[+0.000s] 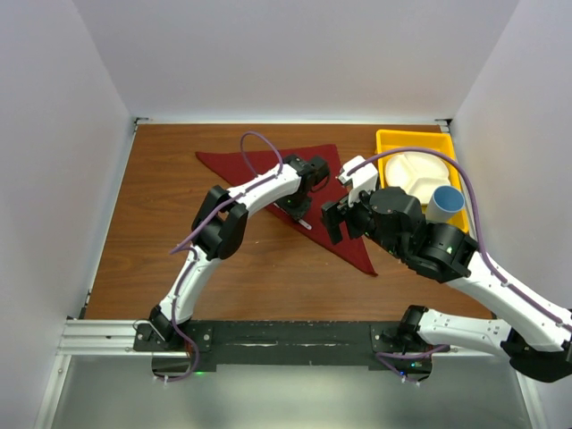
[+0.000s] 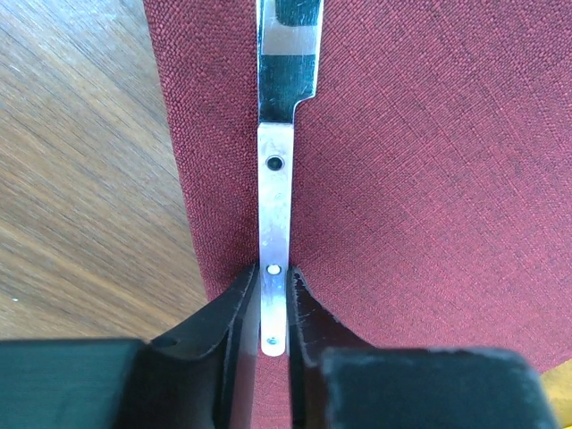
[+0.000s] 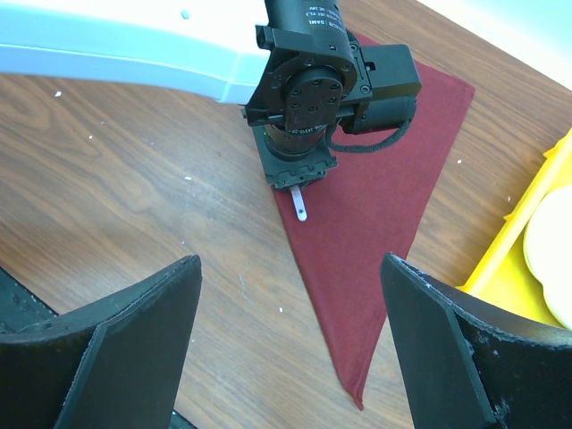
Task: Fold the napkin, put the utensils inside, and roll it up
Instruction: Place the utensil onto the napkin, then fold the napkin
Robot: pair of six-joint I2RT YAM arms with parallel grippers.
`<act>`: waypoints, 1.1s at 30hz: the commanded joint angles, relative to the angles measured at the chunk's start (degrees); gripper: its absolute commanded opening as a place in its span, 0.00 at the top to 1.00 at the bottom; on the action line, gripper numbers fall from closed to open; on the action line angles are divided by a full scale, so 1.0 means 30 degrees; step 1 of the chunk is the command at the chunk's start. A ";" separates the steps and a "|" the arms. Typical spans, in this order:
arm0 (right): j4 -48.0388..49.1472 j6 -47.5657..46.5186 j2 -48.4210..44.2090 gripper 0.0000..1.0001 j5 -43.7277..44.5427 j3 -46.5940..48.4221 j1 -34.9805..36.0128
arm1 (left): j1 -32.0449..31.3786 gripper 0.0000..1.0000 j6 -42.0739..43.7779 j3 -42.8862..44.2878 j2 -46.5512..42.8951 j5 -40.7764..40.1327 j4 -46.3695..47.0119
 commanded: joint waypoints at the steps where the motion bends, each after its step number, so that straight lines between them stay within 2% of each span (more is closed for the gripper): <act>1: 0.0376 0.0277 0.0005 0.15 -0.0054 0.0142 -0.0082 | -0.0021 0.70 -0.0624 0.0073 -0.0656 -0.0308 -0.0110; 3: 0.0317 0.0306 0.0035 0.15 0.0004 0.0143 -0.0082 | -0.0050 0.62 -0.0653 0.0074 -0.0802 -0.0249 -0.0110; 5: 0.0113 0.0481 0.0122 0.15 0.0093 0.0201 -0.0082 | -0.0050 0.50 -0.0421 0.0103 -0.1239 -0.0365 -0.0053; 6: 0.0054 0.0569 0.0152 0.15 0.0180 0.0288 -0.0111 | -0.0050 0.37 -0.0216 0.0132 -0.1387 -0.0482 0.0093; 9: -0.0414 0.1271 0.0065 0.15 0.0560 0.0144 -0.0111 | -0.0021 0.25 0.0457 -0.0100 -0.2732 -0.1213 0.0036; 11: -0.0474 0.1972 -0.0140 0.10 0.1146 -0.0149 -0.0257 | 0.0037 0.23 0.1304 -0.0859 -0.4539 -0.2413 0.0269; 13: -0.0474 0.2355 -0.0200 0.06 0.1206 -0.0442 -0.0608 | 0.0388 0.23 0.2038 -0.3460 -0.6301 -0.3552 0.1465; 14: -0.0474 0.2705 -0.0113 0.05 0.0945 -0.0530 -0.0754 | 0.0940 0.22 0.3434 -0.4718 -0.8370 -0.3733 0.2400; 15: -0.0445 0.2912 0.0178 0.05 0.0594 -0.0676 -0.1045 | 0.1294 0.23 0.4260 -0.7544 -0.9521 -0.3822 0.4816; 16: -0.0358 0.3088 0.0384 0.05 0.0214 -0.0794 -0.1222 | 0.1703 0.22 0.5051 -0.8965 -1.0635 -0.3794 0.6059; 17: -0.0212 0.3322 0.0647 0.05 -0.0718 -0.0882 -0.1369 | 0.2665 0.22 0.7263 -1.0400 -1.2793 -0.3620 0.7550; 18: -0.0094 0.3382 0.1288 0.05 -0.1133 -0.0970 -0.1574 | 0.3167 0.22 0.8446 -1.3083 -1.3800 -0.3415 1.0756; 20: 0.0372 0.3557 0.1848 0.05 -0.2157 -0.0941 -0.1751 | 0.4714 0.22 1.1834 -1.5500 -1.6410 -0.2245 1.3878; 21: 0.0579 0.3645 0.2547 0.05 -0.2366 -0.0883 -0.1926 | 0.5276 0.22 1.3016 -1.7629 -1.7143 -0.1690 1.6968; 22: 0.0784 0.3704 0.2931 0.05 -0.2600 -0.0825 -0.2043 | 0.5804 0.22 1.4072 -1.8550 -1.8194 -0.0176 1.8391; 23: 0.1192 0.3850 0.3370 0.05 -0.2834 -0.0766 -0.2160 | 0.7230 0.22 1.5707 -1.9371 -1.8611 0.0622 2.0580; 24: 0.1457 0.3938 0.3810 0.05 -0.3417 -0.0620 -0.2539 | 0.7970 0.23 1.6245 -2.0684 -1.8876 0.1355 2.1414; 25: 0.1721 0.4026 0.4829 0.05 -0.3713 -0.0503 -0.2717 | 0.8760 0.22 1.6715 -2.1191 -1.9024 0.3248 2.2235; 26: 0.2071 0.4259 0.5361 0.05 -0.4006 -0.0386 -0.2979 | 1.0508 0.22 1.7531 -2.1602 -1.8996 0.4253 2.2881; 27: 0.2220 0.4378 0.5918 0.06 -0.4734 -0.0008 -0.3475 | 1.1309 0.23 1.7946 -2.2041 -1.8764 0.5307 2.4512; 28: 0.2453 0.4495 0.6997 0.07 -0.5118 0.0141 -0.3712 | 1.2071 0.24 1.8269 -2.2016 -1.8037 0.6913 2.4789; 29: 0.2978 0.4699 0.7413 0.07 -0.5499 0.0230 -0.3975 | 1.3210 0.25 1.9055 -2.1842 -1.7536 0.7422 2.5024; 33: 0.3861 0.5023 0.9611 0.12 -0.7547 0.0669 -0.5613 | 1.4915 0.28 2.0849 -1.9969 -1.4725 0.9445 2.5934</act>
